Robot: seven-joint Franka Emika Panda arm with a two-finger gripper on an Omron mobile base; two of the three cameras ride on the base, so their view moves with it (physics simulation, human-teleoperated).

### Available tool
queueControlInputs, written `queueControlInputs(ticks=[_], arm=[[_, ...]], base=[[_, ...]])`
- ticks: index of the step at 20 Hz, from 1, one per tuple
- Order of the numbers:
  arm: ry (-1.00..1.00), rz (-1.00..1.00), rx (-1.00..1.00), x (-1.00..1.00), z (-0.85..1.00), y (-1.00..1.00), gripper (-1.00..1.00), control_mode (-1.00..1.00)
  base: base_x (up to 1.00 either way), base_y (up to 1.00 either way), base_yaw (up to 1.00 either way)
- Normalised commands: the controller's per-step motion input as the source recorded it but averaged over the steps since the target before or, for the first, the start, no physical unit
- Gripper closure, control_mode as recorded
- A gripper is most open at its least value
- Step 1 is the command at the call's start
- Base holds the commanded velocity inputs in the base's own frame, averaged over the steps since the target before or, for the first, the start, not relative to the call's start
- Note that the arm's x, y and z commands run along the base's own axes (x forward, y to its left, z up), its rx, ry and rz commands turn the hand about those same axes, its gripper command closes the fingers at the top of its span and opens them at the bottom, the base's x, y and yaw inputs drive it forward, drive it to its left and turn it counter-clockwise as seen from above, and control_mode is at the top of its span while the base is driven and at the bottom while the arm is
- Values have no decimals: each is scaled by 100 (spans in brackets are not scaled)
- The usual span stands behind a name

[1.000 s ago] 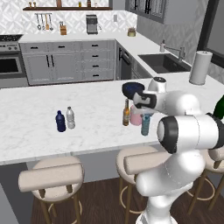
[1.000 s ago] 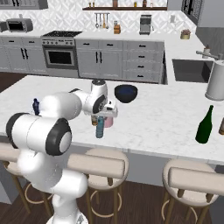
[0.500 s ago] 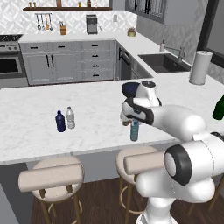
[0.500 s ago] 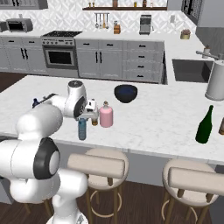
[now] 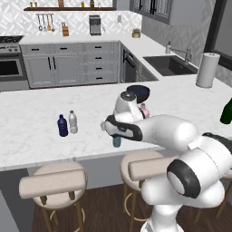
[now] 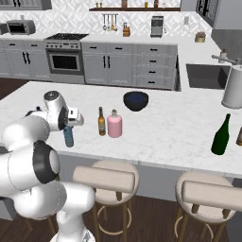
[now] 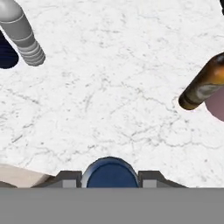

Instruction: Move the plastic bottles in the middle to the plastics group, and the glass bottles in the middle to the glass group.

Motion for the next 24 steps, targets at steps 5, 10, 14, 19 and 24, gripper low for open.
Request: queueControlInputs(ticks=[5, 10, 14, 19, 24], arm=[[0, 0, 0, 51, 17, 95, 100, -100], [1, 0, 10, 54, 7, 70, 100, -100], [0, 0, 6, 58, 0, 54, 100, -100], [0, 0, 4, 53, -10, 38, 100, -100], [1, 0, 0, 45, -27, 45, 100, -100]], base=[[0, 0, 0], [0, 0, 0], [0, 0, 0], [0, 0, 0], [0, 0, 0]])
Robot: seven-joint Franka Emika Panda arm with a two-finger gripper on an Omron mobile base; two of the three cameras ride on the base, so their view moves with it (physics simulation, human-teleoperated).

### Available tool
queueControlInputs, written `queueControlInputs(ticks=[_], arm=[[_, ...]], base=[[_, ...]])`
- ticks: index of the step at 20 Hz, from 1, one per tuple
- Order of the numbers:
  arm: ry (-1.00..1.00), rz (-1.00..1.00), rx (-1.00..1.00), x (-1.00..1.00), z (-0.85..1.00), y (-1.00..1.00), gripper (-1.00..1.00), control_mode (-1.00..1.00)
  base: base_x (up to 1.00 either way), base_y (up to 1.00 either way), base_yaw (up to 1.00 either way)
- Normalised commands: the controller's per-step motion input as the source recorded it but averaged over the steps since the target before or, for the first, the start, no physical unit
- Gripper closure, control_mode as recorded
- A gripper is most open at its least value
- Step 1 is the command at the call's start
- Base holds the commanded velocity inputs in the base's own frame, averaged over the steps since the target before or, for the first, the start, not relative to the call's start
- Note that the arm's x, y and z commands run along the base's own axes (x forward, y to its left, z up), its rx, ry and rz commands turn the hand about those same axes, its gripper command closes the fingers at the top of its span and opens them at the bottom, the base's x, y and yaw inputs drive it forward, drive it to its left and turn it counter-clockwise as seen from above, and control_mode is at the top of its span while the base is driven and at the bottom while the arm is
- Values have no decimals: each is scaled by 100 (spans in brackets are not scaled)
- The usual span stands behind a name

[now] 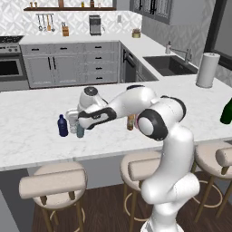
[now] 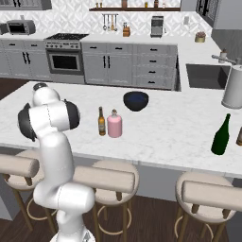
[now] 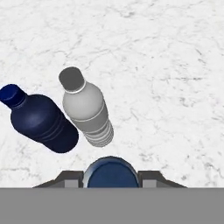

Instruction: Move the plastic bottles in the middle to the plastics group, and the glass bottles in the middle to the glass group.

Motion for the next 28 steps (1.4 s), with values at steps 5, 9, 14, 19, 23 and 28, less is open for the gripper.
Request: queueControlInputs(ticks=[5, 9, 14, 19, 23, 28], arm=[[6, 0, 0, 31, -31, 33, 100, -100], [17, 0, 0, 26, -40, 29, 100, -100], [13, 0, 0, 20, -37, 14, 100, -100], [7, 0, 0, -16, -38, -17, 100, -100], [0, 0, 0, -44, -37, -8, 100, -100], [0, 0, 0, -43, -30, 3, 100, -100]], base=[[0, 0, 0], [0, 0, 0], [0, 0, 0], [0, 0, 0], [0, 0, 0], [0, 0, 0]])
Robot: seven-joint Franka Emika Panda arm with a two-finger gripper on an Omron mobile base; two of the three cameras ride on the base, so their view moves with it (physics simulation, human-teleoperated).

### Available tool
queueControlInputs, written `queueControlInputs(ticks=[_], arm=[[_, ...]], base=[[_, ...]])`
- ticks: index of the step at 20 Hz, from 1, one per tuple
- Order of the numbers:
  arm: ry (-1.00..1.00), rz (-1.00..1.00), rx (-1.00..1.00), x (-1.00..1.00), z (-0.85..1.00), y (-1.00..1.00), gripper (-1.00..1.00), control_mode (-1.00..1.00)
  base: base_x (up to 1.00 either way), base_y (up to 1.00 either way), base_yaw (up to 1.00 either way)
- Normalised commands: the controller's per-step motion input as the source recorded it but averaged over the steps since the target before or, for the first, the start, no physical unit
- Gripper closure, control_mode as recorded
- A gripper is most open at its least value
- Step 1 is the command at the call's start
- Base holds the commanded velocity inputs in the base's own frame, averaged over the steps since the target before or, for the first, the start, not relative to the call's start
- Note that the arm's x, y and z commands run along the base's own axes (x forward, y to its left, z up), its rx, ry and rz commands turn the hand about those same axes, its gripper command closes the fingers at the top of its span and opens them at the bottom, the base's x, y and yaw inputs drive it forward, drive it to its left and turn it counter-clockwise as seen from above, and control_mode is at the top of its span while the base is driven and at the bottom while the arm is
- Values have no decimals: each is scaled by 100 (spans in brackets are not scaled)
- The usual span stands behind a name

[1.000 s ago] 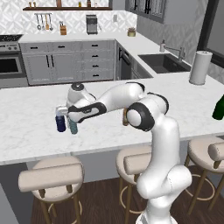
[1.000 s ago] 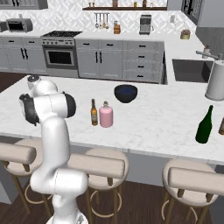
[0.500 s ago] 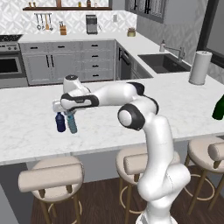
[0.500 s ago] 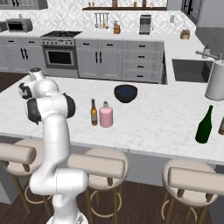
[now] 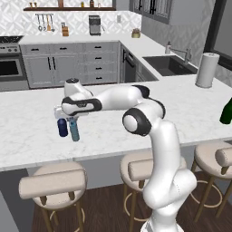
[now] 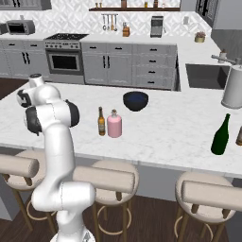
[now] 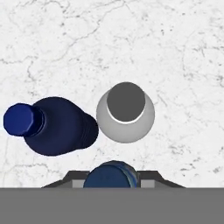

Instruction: Move the plastic bottles in the middle to the plastics group, and the glass bottles in the middle to the glass group.

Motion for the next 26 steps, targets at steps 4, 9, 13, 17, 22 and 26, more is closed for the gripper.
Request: queueControlInputs(ticks=[4, 9, 13, 17, 22, 26], arm=[[0, 0, 0, -39, -29, -2, 100, -100], [-6, 0, 0, -41, -31, 0, 100, -100], [-19, 0, 0, -46, -33, -4, 100, -100], [-10, 0, 6, -32, -43, -7, 100, -100], [0, -1, 8, 0, -30, -14, 100, -100], [0, 0, 1, 1, -18, -4, -100, -100]], base=[[0, 0, 0], [0, 0, 0], [0, 0, 0], [0, 0, 0], [0, 0, 0], [0, 0, 0]])
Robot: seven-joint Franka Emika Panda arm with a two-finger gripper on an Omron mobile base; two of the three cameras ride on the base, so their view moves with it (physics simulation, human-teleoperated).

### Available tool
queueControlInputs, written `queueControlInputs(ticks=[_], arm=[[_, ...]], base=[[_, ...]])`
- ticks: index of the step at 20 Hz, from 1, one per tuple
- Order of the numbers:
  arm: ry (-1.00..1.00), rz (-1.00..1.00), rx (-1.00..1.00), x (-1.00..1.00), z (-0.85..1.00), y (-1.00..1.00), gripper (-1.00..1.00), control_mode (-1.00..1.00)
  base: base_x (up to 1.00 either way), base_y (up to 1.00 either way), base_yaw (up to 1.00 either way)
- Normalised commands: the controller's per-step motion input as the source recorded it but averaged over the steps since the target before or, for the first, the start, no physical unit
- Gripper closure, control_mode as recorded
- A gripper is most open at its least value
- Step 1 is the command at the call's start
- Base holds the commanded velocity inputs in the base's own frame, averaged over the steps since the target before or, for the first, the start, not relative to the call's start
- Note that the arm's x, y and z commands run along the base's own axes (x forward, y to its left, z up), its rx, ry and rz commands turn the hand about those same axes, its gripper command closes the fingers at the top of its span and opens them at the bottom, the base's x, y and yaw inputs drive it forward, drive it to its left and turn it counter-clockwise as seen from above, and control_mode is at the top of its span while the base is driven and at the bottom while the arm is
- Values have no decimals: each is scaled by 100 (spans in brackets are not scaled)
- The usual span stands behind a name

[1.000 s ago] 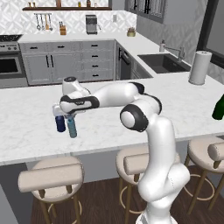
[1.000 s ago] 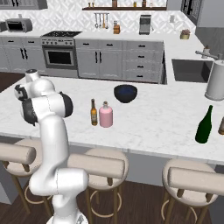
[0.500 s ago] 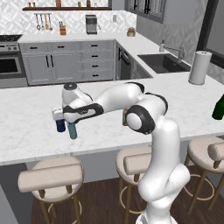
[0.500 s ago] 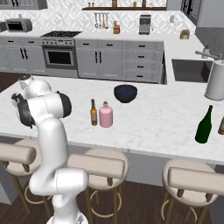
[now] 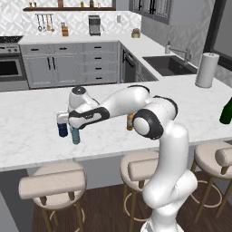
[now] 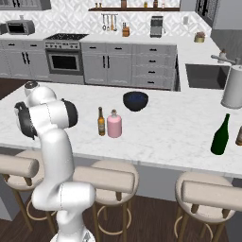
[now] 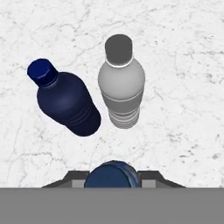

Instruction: Move the plastic bottles in the middle to the plastics group, and the glass bottles in the middle to the glass group.

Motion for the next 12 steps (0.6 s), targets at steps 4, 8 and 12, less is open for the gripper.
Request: queueControlInputs(ticks=[4, 8, 12], arm=[[-3, 0, 0, -2, 3, 0, -100, -100], [-9, 0, 2, 0, 32, 0, -100, -100], [-6, 0, 6, -2, 51, -5, -100, -100]], base=[[0, 0, 0], [0, 0, 0], [0, 0, 0]])
